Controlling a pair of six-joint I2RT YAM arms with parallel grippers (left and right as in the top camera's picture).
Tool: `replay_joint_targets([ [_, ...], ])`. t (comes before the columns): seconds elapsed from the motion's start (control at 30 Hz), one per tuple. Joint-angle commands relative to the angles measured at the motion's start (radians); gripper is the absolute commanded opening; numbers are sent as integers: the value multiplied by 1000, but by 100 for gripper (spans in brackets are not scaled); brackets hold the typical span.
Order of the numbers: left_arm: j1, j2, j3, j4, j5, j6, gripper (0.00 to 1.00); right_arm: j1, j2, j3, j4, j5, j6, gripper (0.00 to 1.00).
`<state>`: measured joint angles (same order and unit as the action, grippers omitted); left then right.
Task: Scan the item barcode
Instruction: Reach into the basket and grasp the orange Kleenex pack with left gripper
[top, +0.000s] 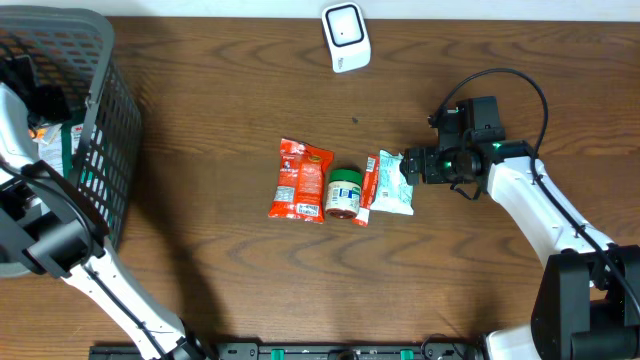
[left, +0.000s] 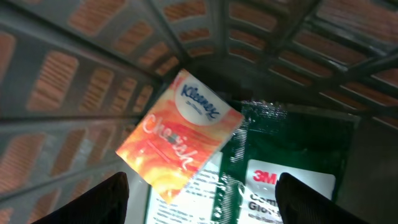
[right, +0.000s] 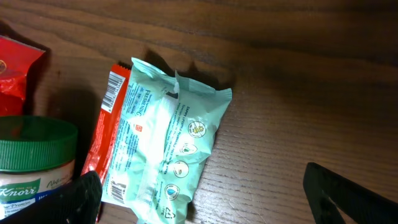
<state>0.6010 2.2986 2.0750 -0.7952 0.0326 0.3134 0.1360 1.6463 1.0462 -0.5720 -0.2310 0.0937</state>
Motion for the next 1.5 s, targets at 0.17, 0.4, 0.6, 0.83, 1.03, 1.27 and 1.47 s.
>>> replay_joint_targets([
  [0.17,11,25,-10,32,40,113,75,-5,-4,7,0,5,-5,99],
  [0.4,20,43,-11,75,41,120,78,-5,-4,7,0,5,-5,99],
  [0.6,33,92,-11,84,134,129,81,-5,-4,7,0,5,-5,99],
  [0.83,37,134,-11,92,137,127,81,-5,-4,7,0,5,-5,99],
  [1.03,36,121,-10,57,140,126,51,-5,-4,7,0,5,-5,99],
  [1.27,36,46,-9,48,144,21,46,-5,-4,7,0,5,-5,99],
  [1.47,36,0,-9,56,187,-1,52,-5,-4,7,0,5,-5,99],
])
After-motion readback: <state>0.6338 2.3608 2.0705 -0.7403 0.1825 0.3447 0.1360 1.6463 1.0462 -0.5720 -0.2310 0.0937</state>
